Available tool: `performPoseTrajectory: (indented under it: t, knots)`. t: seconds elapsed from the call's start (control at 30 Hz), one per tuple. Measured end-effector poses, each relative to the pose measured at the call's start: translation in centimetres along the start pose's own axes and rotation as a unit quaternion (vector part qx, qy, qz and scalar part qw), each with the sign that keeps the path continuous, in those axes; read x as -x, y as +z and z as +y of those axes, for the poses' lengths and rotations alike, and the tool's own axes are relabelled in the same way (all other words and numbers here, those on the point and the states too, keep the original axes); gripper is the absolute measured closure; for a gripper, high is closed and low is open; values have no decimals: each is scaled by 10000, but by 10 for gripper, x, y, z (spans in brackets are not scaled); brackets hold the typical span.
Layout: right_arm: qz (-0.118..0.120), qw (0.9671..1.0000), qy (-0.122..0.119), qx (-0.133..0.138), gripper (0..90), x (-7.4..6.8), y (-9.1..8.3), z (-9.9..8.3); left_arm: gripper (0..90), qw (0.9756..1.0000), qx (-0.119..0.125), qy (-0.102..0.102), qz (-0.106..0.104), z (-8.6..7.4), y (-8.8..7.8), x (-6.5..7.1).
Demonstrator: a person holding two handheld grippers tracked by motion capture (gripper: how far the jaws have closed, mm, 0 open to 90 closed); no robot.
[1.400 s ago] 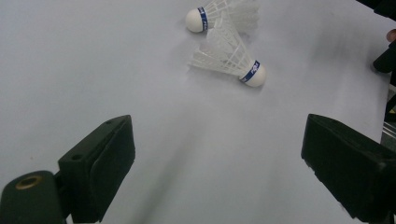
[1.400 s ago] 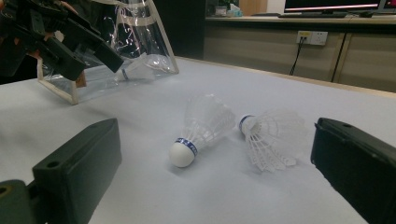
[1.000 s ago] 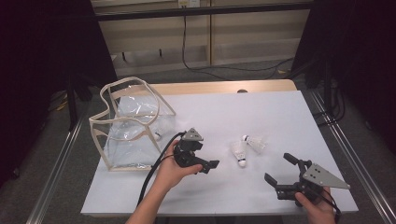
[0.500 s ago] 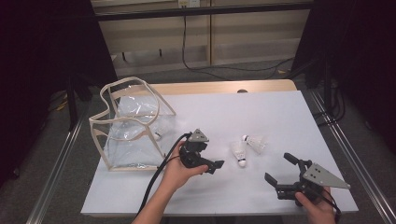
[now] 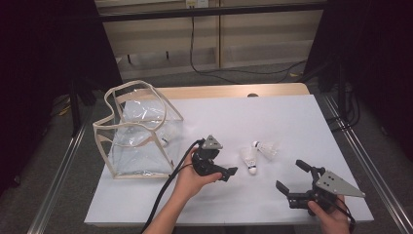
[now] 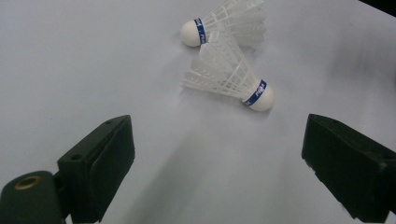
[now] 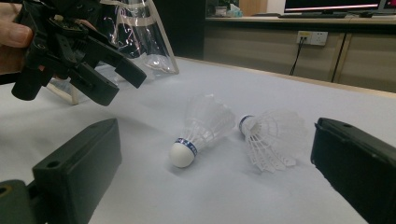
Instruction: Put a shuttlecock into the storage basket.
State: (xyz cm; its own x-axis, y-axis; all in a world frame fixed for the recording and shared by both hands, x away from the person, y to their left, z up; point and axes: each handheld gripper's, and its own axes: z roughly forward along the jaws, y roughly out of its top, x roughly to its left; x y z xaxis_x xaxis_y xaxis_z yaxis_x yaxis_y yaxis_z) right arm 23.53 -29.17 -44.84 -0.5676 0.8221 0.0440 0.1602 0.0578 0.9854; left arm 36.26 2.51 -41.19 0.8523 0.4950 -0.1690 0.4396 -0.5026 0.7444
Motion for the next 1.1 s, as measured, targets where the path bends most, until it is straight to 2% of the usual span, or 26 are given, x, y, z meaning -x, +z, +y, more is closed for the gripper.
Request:
performPoseTrajectory:
  t: [1.1]
  knots:
    - [15, 10000, -1, 1, 17, 0, 0, 0, 73, 9999, -68, 13, 105, 4, 22, 9]
